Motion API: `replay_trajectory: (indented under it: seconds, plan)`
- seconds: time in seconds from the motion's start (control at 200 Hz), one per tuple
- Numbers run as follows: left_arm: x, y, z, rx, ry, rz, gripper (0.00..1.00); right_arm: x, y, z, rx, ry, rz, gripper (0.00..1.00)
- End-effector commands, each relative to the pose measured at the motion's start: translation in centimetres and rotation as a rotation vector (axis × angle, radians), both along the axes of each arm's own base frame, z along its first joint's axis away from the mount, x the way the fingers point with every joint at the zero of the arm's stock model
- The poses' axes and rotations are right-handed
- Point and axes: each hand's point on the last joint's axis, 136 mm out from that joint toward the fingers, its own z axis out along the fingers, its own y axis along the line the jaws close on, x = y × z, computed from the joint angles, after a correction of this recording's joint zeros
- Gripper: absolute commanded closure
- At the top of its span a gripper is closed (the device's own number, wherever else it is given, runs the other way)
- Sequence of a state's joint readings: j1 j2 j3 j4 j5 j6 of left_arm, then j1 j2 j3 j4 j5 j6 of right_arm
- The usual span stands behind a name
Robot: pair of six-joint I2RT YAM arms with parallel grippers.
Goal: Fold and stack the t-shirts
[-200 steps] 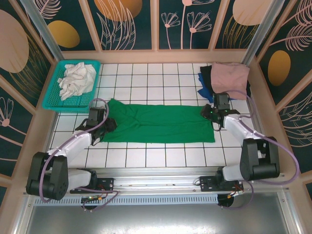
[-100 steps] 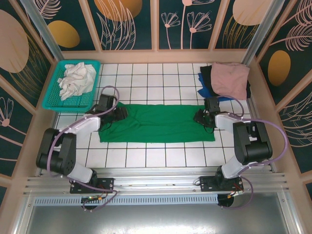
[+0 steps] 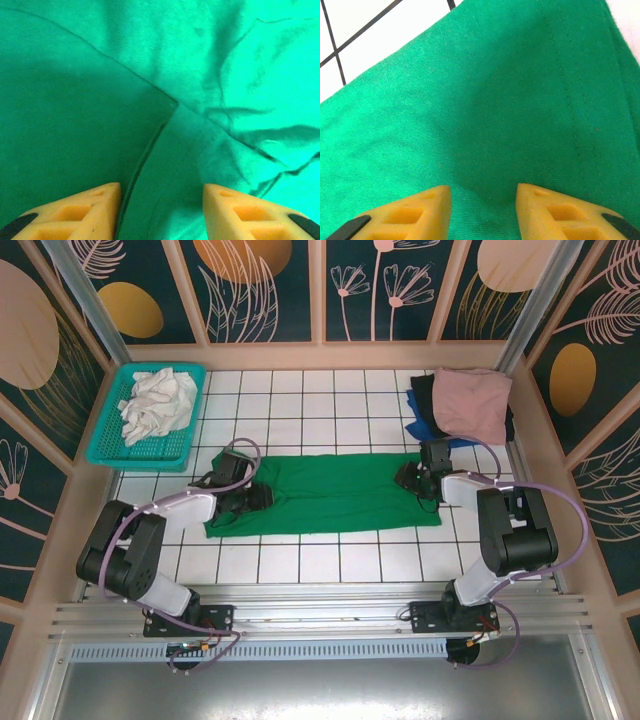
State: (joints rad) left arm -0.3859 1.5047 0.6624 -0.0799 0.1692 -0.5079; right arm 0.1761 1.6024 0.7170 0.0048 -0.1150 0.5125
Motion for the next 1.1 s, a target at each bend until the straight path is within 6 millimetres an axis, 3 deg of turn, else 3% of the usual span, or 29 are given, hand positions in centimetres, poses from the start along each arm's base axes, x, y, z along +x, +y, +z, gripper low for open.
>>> replay_trajectory:
  seconds: [0.0, 0.225, 0.365, 0.571, 0.811, 0.976, 1.096]
  plan:
    - [-1.3, -1.2, 1.0, -0.077, -0.012, -0.027, 0.57, -2.4, -0.9, -2.4, -0.017, 0.109, -0.026, 0.59]
    - [-3.0, -0.7, 1.7, -0.076, -0.037, -0.054, 0.57, -2.3, -0.8, -2.6, -0.01, 0.11, -0.024, 0.59]
    - [-4.0, -2.7, 2.8, -0.174, -0.051, -0.152, 0.54, -2.4, -0.9, -2.7, -0.017, 0.117, -0.022, 0.58]
    - [-5.0, -3.8, 1.0, -0.25, 0.04, -0.152, 0.59, -2.3, -0.7, -2.2, -0.015, 0.1, -0.004, 0.58]
    - [-6.0, -4.4, 3.6, -0.308, -0.006, -0.171, 0.59, -1.6, -0.9, -1.4, -0.032, 0.087, 0.005, 0.58]
    - [-5.8, -4.5, 5.4, -0.33, -0.056, -0.18, 0.55, -1.4, -0.9, -0.9, -0.032, 0.078, 0.001, 0.58]
    - [-4.0, -3.6, 5.1, -0.266, -0.082, -0.107, 0.49, -0.8, -1.0, 0.6, -0.065, 0.039, -0.011, 0.58]
